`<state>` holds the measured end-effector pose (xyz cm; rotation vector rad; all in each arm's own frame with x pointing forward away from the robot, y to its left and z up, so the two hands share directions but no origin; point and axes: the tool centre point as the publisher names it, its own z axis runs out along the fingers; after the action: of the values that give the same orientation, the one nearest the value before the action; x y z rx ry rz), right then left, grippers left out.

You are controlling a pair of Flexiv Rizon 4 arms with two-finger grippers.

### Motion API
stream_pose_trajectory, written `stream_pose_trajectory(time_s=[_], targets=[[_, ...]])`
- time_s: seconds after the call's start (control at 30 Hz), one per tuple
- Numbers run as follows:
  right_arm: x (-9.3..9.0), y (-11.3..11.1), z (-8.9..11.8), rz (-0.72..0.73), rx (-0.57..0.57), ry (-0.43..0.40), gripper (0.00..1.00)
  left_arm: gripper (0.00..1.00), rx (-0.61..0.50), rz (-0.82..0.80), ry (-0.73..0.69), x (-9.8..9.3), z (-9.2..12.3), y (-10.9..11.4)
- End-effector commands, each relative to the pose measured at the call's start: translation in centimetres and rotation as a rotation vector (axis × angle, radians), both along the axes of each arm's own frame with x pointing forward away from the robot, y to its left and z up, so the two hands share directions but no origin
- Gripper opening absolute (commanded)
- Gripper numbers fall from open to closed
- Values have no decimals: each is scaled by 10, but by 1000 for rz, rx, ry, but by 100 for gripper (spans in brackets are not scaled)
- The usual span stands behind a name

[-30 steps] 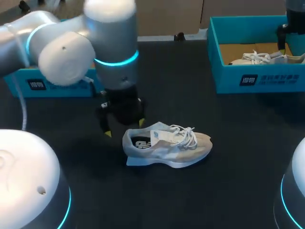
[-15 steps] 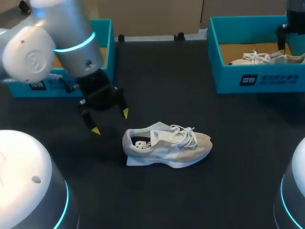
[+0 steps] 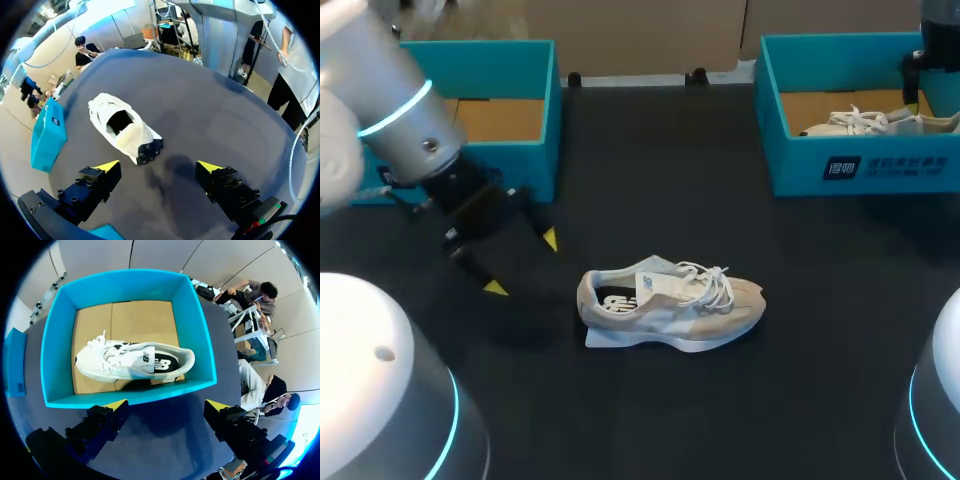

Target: Take the shoe out of the shoebox, open the shoe tongue, remove and reinsert the insole, then place the shoe into the shoebox

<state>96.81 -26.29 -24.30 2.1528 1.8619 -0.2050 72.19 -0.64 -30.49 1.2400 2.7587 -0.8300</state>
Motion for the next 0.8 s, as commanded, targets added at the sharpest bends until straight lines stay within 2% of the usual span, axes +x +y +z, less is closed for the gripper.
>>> stream_pose_trajectory(time_s=[0.03, 0.27, 0.8], targets=[[-1, 0, 0, 0, -1, -2, 100, 100, -258, 170, -161, -7, -6, 17], [-1, 0, 0, 0, -1, -2, 100, 100, -351, 280, -137, -13, -16, 33], [-1, 0, 0, 0, -1, -2, 100, 100, -422, 422, -58, -20, -35, 51]])
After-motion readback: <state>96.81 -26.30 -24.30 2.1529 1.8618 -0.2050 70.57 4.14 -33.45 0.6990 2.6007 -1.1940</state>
